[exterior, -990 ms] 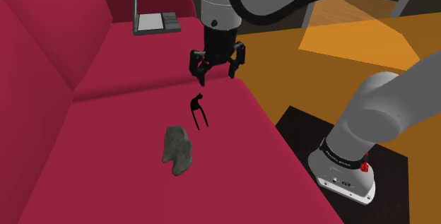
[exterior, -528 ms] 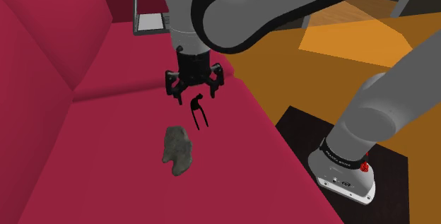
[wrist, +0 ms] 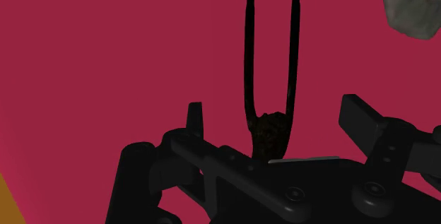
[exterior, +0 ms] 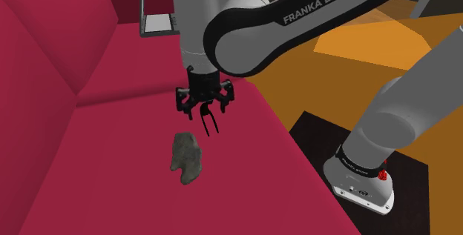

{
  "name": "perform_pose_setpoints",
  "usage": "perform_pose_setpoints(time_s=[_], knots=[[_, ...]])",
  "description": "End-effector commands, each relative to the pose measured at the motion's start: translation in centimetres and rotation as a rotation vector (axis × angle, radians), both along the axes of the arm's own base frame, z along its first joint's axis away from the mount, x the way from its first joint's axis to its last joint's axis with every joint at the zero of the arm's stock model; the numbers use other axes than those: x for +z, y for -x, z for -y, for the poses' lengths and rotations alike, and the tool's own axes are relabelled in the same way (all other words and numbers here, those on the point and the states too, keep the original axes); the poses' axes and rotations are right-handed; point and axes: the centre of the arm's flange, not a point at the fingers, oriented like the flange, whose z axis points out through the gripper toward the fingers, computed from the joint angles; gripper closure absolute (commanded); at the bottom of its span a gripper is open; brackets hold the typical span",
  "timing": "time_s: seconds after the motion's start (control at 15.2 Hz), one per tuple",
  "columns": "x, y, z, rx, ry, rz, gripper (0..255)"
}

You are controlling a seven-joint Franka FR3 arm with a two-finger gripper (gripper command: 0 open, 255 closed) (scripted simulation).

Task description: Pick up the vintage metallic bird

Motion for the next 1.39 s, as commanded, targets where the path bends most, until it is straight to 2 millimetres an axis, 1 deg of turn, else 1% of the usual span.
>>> perform_pose_setpoints(time_s=[0.0, 0.53, 0.59, 1.32], knots=[[-0.1, 0.0, 0.0, 0.000, 0.000, 0.000, 255], [-0.4, 0.0, 0.0, 0.000, 0.000, 0.000, 255], [-0.2, -0.1, 0.0, 0.000, 0.000, 0.000, 255], [5.6, -0.1, 0.0, 0.000, 0.000, 0.000, 255]])
